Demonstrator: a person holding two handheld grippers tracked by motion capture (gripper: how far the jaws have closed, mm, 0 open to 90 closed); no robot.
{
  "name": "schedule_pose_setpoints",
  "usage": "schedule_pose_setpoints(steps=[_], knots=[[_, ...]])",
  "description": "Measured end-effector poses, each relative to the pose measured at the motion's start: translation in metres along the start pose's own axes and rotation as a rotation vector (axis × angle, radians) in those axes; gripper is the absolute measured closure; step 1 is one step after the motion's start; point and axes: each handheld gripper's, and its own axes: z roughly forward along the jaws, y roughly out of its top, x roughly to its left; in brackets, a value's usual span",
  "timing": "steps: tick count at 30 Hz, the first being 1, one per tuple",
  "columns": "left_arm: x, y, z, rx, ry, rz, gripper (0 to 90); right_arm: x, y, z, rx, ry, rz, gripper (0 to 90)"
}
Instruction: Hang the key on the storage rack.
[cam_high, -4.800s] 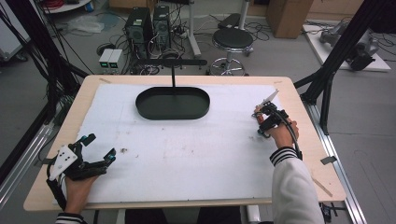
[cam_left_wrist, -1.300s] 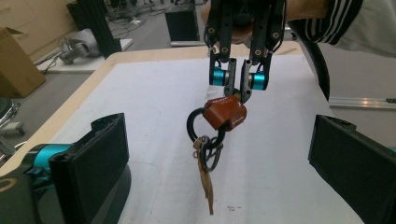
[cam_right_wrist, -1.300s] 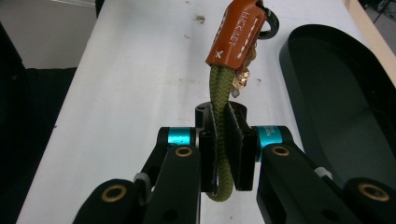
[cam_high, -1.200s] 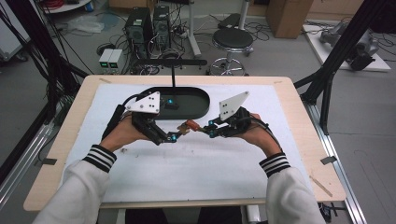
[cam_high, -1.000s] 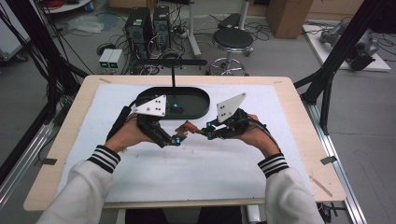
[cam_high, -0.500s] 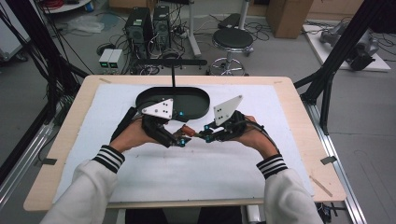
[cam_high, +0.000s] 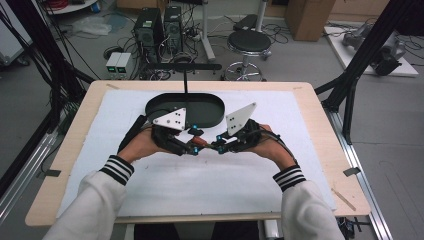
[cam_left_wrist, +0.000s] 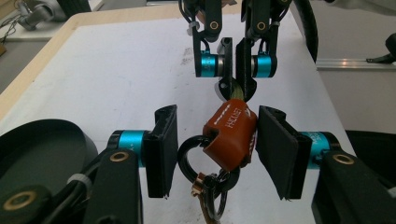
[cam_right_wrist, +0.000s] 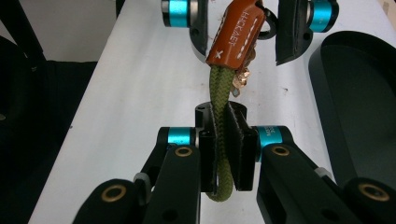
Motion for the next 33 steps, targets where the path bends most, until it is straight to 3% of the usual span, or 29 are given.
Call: schedule_pose_setpoints(steps=[5, 10, 15, 19, 20, 21, 22, 23, 24, 25, 26, 27, 30, 33], knots=[[-0.001, 0.000, 0.001, 0.020, -0.007, 0.011, 56.1, 0.000, 0.000, 0.002, 0.005, -0.001, 0.000, 83.8], [-0.003, 0.001, 0.002, 0.030, -0.011, -0.011, 64.2, -0.002, -0.001, 0.002, 0.003, -0.006, 0.004, 83.8], [-0.006, 0.004, 0.002, 0.046, 0.009, -0.051, 65.0, -0.003, -0.003, 0.001, -0.010, -0.007, 0.024, 83.6], [-0.006, 0.004, 0.001, 0.037, 0.017, -0.051, 65.1, -0.003, -0.003, 0.001, -0.025, -0.011, 0.029, 82.4], [-0.006, 0.004, 0.000, 0.039, 0.019, -0.052, 65.1, -0.003, -0.004, 0.001, -0.030, -0.017, 0.030, 79.3], [-0.006, 0.004, 0.000, 0.038, 0.023, -0.053, 65.1, -0.002, -0.004, 0.001, -0.053, -0.022, 0.026, 59.1], [-0.005, 0.004, -0.001, 0.035, 0.026, -0.054, 65.1, -0.002, -0.004, 0.001, -0.053, -0.022, 0.026, 59.1], [-0.005, 0.004, -0.001, 0.032, 0.027, -0.055, 65.1, 0.001, -0.004, 0.002, -0.062, -0.082, 0.033, 26.9], [-0.005, 0.004, -0.002, 0.030, 0.028, -0.056, 65.1, 0.001, -0.004, 0.002, -0.062, -0.082, 0.033, 26.9], [-0.005, 0.004, -0.003, 0.024, 0.034, -0.066, 65.1, 0.002, -0.005, 0.004, -0.074, -0.122, 0.073, 7.9], [-0.005, 0.004, -0.003, 0.024, 0.034, -0.066, 65.1, 0.002, -0.005, 0.004, -0.074, -0.122, 0.073, 7.9], [-0.004, 0.004, -0.004, 0.024, 0.051, -0.068, 65.1, 0.002, -0.007, 0.004, -0.089, -0.147, 0.106, 0.6], [-0.003, 0.004, -0.005, 0.017, 0.073, -0.079, 65.1, 0.001, -0.009, 0.001, -0.119, -0.154, 0.140, 0.4], [0.000, 0.004, -0.011, -0.005, 0.121, -0.105, 65.0, 0.002, -0.013, -0.004, -0.154, -0.193, 0.176, 0.3]])
